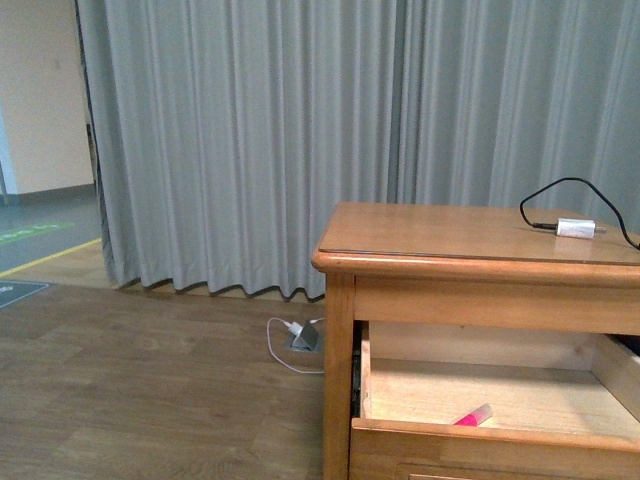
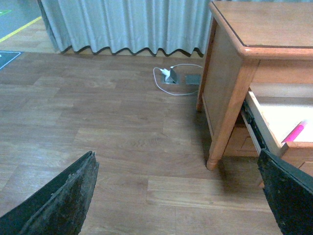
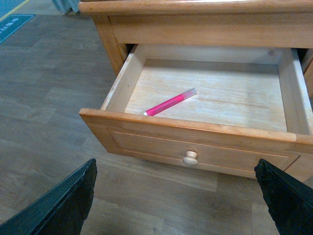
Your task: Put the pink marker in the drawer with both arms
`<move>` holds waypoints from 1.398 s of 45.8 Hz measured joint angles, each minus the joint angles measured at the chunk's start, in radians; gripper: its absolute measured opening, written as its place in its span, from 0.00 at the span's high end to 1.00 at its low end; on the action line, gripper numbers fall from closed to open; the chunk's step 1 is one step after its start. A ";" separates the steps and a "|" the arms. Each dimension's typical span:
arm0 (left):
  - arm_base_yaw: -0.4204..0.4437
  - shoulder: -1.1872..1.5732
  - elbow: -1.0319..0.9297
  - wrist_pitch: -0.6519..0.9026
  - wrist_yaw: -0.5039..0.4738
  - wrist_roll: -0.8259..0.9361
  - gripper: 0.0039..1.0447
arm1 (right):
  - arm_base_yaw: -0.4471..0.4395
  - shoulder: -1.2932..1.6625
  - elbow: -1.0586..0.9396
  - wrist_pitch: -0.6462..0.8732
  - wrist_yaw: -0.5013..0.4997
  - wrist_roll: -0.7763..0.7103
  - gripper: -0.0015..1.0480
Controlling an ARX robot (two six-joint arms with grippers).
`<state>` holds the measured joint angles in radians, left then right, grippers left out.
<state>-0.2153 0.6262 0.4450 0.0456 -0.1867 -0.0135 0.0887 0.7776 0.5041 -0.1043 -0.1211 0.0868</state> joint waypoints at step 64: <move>0.213 -0.595 -0.422 -0.034 0.187 0.009 0.96 | 0.000 0.000 0.000 0.000 0.003 0.000 0.08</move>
<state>-0.0025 0.0315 0.0231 0.0116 0.0002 -0.0048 0.0887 0.7776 0.5041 -0.1043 -0.1184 0.0872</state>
